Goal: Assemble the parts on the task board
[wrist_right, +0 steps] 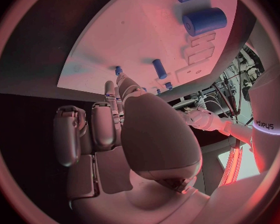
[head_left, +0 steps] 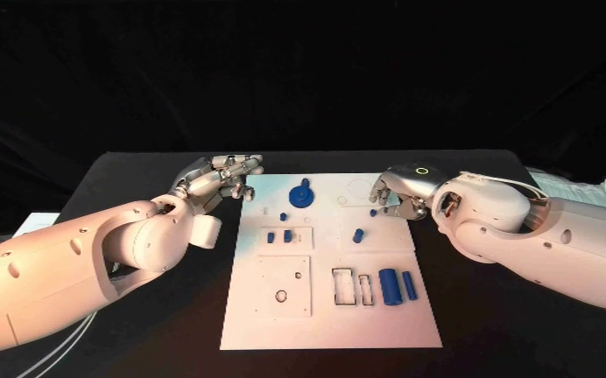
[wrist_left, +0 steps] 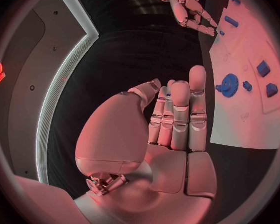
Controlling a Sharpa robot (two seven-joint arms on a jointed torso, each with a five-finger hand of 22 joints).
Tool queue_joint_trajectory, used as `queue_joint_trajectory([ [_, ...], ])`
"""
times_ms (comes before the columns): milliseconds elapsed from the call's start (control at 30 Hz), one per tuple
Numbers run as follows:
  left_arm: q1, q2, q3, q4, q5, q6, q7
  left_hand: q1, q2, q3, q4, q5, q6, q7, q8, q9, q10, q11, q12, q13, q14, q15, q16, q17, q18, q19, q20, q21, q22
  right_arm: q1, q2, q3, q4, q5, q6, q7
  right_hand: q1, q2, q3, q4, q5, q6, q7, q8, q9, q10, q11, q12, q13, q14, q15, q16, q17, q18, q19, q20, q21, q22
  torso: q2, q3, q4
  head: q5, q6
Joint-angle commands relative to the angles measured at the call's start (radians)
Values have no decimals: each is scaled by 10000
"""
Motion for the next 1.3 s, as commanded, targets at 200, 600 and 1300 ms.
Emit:
queue_joint_trajectory([
  [200,-9,-80,1,157,597,79,337,-121,9,-149,13,66,16,0,67,-18,-102,12,93,19,-45,-25,9,-45,169,-31,-68,-148,-83,-203,222,-1,-200,-594,507,-197,-5,-125,220,-2,-65,11,-72,-45,-41,6,6,-41,-170,354,-139,-49,-34,49,-31,-67,-48,780,16,7,25,-33,-50],
  [600,-9,-136,-1,212,601,56,288,-91,15,-213,-14,75,-23,6,56,-28,-156,16,130,28,-73,-22,1,-80,177,-40,-66,-238,-141,-350,487,-1,-419,-581,570,-101,-36,-100,540,-4,-150,111,-92,-29,-78,90,-15,-16,-399,364,-197,-45,-33,45,-16,-128,-45,795,-2,13,6,18,-100],
  [1300,-9,-157,-1,224,601,82,195,-12,30,-279,-78,99,-80,24,42,-38,-237,29,187,39,-96,-16,14,-95,181,-35,-64,-320,-198,-418,720,-3,-619,-657,613,-45,52,232,1840,-562,-1054,816,-133,116,13,918,-152,94,-733,413,-339,80,106,14,85,-271,32,927,-2,16,1,38,-136],
])
